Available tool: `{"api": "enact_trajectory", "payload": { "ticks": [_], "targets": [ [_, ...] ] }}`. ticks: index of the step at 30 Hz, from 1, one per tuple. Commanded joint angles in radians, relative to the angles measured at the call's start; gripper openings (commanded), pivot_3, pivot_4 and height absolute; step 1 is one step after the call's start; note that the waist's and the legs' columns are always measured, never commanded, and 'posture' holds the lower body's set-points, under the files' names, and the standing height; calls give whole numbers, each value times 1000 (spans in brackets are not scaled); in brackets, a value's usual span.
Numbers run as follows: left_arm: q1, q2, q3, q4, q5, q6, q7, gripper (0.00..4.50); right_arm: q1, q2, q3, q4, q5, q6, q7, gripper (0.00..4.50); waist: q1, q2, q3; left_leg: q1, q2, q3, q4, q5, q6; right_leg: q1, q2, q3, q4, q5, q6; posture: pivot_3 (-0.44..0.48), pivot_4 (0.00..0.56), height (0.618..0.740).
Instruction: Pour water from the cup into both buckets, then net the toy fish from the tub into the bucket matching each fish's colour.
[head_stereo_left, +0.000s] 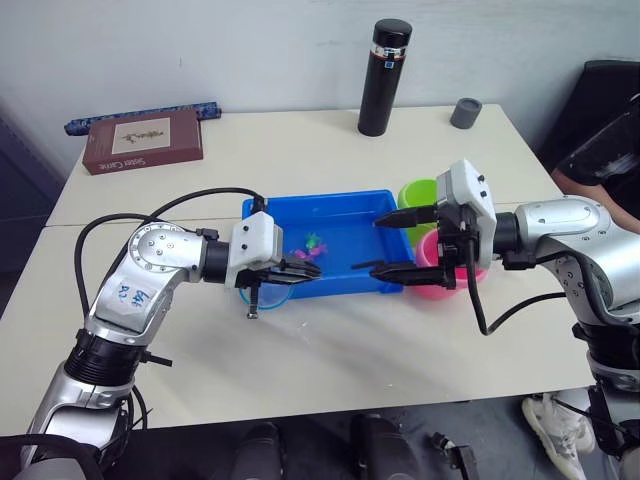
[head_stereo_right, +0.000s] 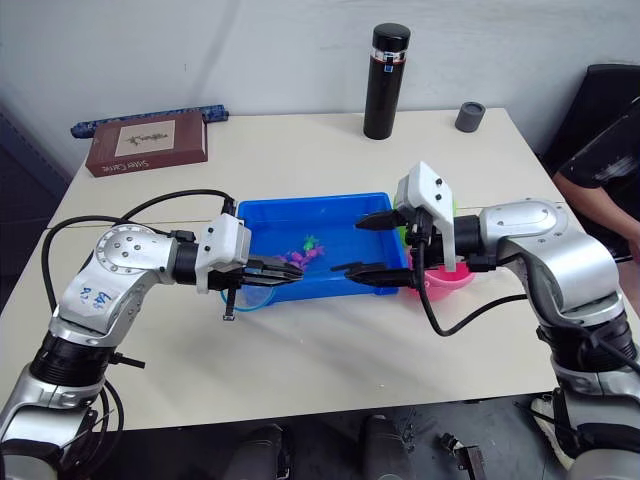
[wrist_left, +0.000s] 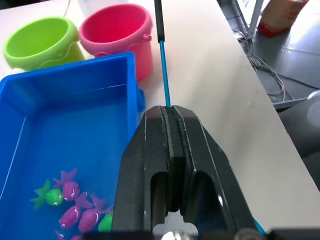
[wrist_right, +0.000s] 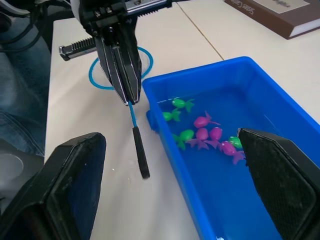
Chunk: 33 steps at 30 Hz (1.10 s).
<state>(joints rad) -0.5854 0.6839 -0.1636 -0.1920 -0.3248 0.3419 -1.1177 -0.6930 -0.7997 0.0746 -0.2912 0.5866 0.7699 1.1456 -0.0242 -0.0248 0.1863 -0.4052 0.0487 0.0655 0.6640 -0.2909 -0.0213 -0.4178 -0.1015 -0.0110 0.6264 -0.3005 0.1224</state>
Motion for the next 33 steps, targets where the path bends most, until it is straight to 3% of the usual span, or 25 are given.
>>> {"api": "enact_trajectory", "payload": {
  "ticks": [1, 28, 31, 33],
  "targets": [
    [-25, -7, 2, 4, 11, -36, -10, 31, 8, 3, -11, -69, 40, 23, -10, 4500, 0, 0, 0, 0, 0, 0, 0, 0, 0, 0, 0, 0, 0, 0, 0, 0, 150, 740],
    [-61, -37, 19, 20, 12, -38, 9, 31, 84, 78, -2, -119, 61, 47, -109, 4500, 2, 0, 0, 0, 0, -1, 1, 0, 0, 1, 1, 0, 1, 0, 0, 0, 150, 740],
    [-64, -36, 19, 22, 13, -40, 8, 0, 90, 79, 2, -122, 62, 48, -109, 3641, 3, 0, 0, 0, 0, -1, 1, 0, 0, 1, 1, 0, 1, 0, 0, 0, 150, 740],
    [-65, -35, 20, 25, 14, -44, 6, 0, 96, 78, 4, -126, 63, 49, -105, 2646, 3, 0, 0, 0, 0, -1, 1, 0, 0, 1, 1, 0, 1, 0, 0, 0, 150, 740]
  ]
}}
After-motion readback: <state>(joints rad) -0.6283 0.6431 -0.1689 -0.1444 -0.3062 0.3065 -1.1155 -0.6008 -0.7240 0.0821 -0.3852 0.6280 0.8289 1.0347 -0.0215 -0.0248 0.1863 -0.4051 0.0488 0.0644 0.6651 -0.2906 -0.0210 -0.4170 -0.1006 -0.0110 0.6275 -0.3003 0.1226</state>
